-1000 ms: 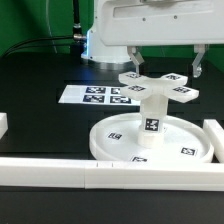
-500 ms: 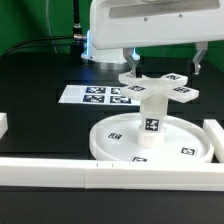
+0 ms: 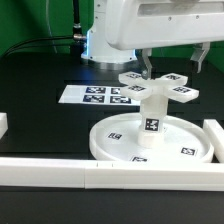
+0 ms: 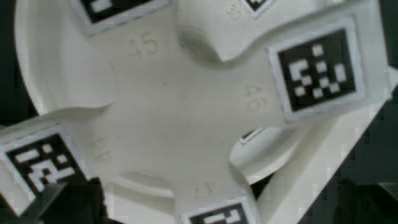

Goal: Assemble round table

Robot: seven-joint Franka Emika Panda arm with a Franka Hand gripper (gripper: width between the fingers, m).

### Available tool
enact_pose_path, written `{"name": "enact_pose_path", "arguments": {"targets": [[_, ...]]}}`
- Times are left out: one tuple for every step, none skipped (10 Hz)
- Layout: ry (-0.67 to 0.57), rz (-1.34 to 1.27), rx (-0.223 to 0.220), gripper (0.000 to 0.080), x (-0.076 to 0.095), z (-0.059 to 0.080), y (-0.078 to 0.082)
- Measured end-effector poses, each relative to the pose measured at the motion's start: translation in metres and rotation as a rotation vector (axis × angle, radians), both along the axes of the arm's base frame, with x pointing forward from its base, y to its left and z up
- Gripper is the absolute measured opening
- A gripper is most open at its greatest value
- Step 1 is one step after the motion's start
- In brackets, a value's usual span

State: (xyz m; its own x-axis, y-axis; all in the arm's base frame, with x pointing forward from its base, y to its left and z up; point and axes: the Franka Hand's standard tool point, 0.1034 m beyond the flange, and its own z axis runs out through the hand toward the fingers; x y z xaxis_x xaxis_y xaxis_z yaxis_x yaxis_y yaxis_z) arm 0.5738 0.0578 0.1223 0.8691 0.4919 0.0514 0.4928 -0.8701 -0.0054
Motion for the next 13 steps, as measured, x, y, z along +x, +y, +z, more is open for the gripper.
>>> {"name": "enact_pose_path", "arguments": {"targets": [[-0.001,0.062,-0.003,0.0648,0.0,0.0,-0.001],[-0.003,0.126,-0.006,0.0648,0.0,0.0,-0.002],[-0.007,0.23,-0.013,0.0648,0.0,-0.001,-0.004],[-0.011,0.38,-0.021,0.0648,0.001,-0.002,-0.01],[-0.008,0.481,-0.035,0.0648,0.0,-0.003,-0.012],[-0.004,0.581,-0.045,0.0648,-0.001,-0.005,-0.011],[0.0,0.647,-0.046,0.0648,-0.002,-0.006,-0.011],[-0.001,0.714,-0.05,0.0648,-0.002,-0.006,-0.012],[0.0,0.784,-0.059,0.0648,-0.002,-0.007,-0.015],[0.001,0.835,-0.064,0.0648,-0.002,-0.007,-0.016],[0.003,0.928,-0.076,0.0648,-0.002,-0.007,-0.018],[0.007,1.003,-0.085,0.0648,-0.003,-0.007,-0.019],[0.015,1.019,-0.089,0.0648,-0.005,-0.009,-0.018]]}}
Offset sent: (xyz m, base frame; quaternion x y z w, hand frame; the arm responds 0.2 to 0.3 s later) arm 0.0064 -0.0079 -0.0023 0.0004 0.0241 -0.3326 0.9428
